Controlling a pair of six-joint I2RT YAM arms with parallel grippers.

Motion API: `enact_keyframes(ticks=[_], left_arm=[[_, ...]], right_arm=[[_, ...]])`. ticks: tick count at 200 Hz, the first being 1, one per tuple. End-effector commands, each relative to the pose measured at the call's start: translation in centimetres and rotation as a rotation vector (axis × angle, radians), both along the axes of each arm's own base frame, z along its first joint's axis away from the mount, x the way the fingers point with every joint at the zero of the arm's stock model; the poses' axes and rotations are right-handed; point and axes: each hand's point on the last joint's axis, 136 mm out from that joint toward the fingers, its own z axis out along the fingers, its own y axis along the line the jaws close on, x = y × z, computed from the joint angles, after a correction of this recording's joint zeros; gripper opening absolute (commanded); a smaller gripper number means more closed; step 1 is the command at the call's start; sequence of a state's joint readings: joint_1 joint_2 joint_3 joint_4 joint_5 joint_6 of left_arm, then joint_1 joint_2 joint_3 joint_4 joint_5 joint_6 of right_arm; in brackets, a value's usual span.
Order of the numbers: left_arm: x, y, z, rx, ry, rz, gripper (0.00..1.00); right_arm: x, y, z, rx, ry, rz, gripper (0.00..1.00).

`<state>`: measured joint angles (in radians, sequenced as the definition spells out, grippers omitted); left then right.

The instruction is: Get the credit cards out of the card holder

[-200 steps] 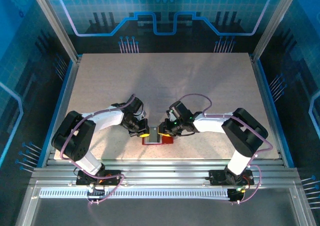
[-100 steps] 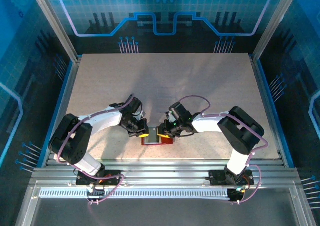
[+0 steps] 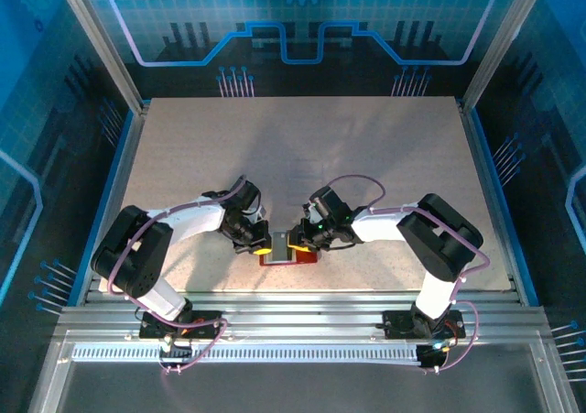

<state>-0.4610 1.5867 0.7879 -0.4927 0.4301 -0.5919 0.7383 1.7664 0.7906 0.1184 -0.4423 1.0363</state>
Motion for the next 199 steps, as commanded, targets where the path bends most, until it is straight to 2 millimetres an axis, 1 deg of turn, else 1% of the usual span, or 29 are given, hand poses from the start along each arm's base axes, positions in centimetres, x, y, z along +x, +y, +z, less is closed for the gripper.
enact_keyframes(ticks=[1, 43, 90, 113, 141, 199], left_arm=[[-1.4, 0.7, -1.6, 0.043, 0.043, -0.027, 0.06], [-1.4, 0.7, -1.7, 0.044, 0.046, -0.025, 0.06], [-1.4, 0.8, -1.7, 0.046, 0.045, -0.025, 0.06], [-1.5, 0.8, -1.7, 0.047, 0.044, -0.024, 0.06], [-1.4, 0.9, -1.6, 0.049, 0.039, -0.023, 0.06], [-1.2, 0.8, -1.4, 0.050, 0.033, -0.023, 0.06]], right_arm=[[-0.4, -0.1, -0.8, 0.019, 0.039, 0.001, 0.23], [-0.3, 0.2, -0.6, 0.043, 0.037, -0.002, 0.19], [-0.3, -0.1, -0.7, 0.041, 0.034, -0.011, 0.10], [-0.2, -0.4, -0.7, 0.036, 0.032, -0.020, 0.08], [-0.1, -0.9, -0.7, 0.030, 0.027, -0.029, 0.08], [0.0, -2.8, -0.5, -0.013, 0.020, -0.025, 0.06]])
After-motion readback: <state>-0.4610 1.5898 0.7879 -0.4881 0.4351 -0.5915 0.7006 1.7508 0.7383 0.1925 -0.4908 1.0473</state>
